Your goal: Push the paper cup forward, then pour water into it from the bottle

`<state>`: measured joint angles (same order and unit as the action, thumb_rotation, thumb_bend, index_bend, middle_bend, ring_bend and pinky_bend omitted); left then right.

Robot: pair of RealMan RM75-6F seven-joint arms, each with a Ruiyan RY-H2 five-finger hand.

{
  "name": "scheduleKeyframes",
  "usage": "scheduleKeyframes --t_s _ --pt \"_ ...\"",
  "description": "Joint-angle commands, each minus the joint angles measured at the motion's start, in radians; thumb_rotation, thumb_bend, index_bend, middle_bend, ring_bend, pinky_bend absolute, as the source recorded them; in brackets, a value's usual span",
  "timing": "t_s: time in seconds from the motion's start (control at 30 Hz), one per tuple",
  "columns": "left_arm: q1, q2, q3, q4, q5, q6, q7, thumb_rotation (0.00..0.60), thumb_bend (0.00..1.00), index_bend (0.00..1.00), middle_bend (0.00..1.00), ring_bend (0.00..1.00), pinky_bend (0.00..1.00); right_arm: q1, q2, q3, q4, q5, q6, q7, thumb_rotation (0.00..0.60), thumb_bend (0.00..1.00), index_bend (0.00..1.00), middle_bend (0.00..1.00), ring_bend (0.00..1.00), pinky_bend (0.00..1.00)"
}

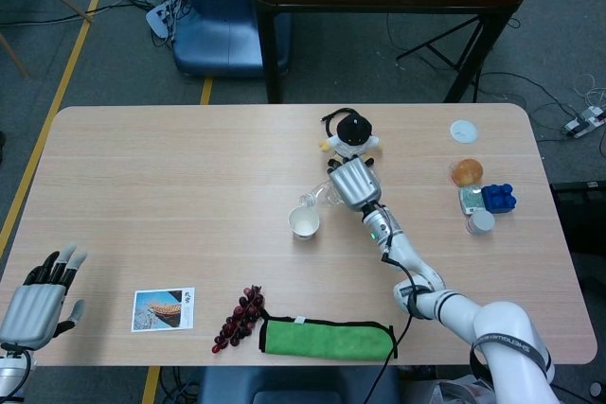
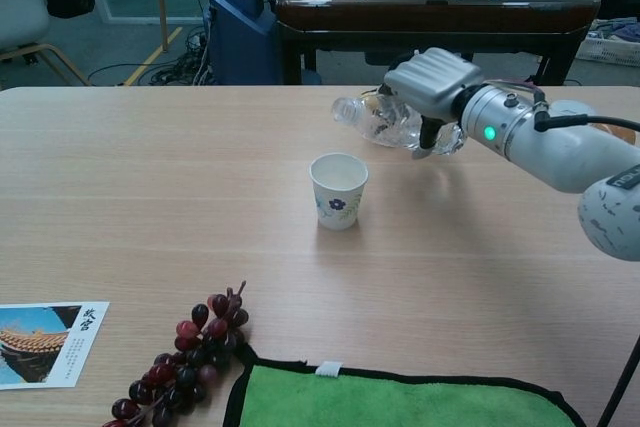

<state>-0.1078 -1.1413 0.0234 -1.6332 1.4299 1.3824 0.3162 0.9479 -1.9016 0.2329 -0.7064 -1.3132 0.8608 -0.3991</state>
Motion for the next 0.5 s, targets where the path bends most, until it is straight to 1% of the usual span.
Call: scheduleKeyframes --t_s 0.03,0.13,0.27,0.37,0.5 --pt "0.001 0.000 0.000 0.001 0.003 0.002 -0.001 0.600 0.37 0.10 0.02 0.01 0.22 0.006 0.010 0.003 -0.022 0.009 0.001 -0.034 0.600 0.20 0.61 0.61 0.47 0.51" --pt "0.002 -0.002 -0.001 0.003 0.011 0.009 -0.006 0.600 0.38 0.13 0.08 0.05 0.26 0.009 0.022 0.007 -0.047 0.019 0.005 -0.076 0.600 0.20 0.61 0.61 0.47 0.51" --pt "0.004 -0.004 -0.001 0.004 0.013 0.013 0.002 0.600 0.38 0.21 0.17 0.12 0.31 0.012 0.036 0.006 -0.074 0.031 0.003 -0.146 0.600 0.20 0.61 0.62 0.47 0.51" --pt "0.004 -0.003 -0.002 0.003 0.011 0.012 0.004 0.600 0.38 0.25 0.20 0.14 0.32 0.013 0.048 0.005 -0.097 0.043 0.003 -0.197 0.600 0.20 0.61 0.62 0.47 0.51" --pt "0.004 0.000 -0.001 -0.002 0.009 0.007 -0.002 0.600 0.37 0.27 0.22 0.16 0.34 0.010 0.064 0.008 -0.125 0.064 0.002 -0.242 0.600 0.20 0.61 0.62 0.47 0.51"
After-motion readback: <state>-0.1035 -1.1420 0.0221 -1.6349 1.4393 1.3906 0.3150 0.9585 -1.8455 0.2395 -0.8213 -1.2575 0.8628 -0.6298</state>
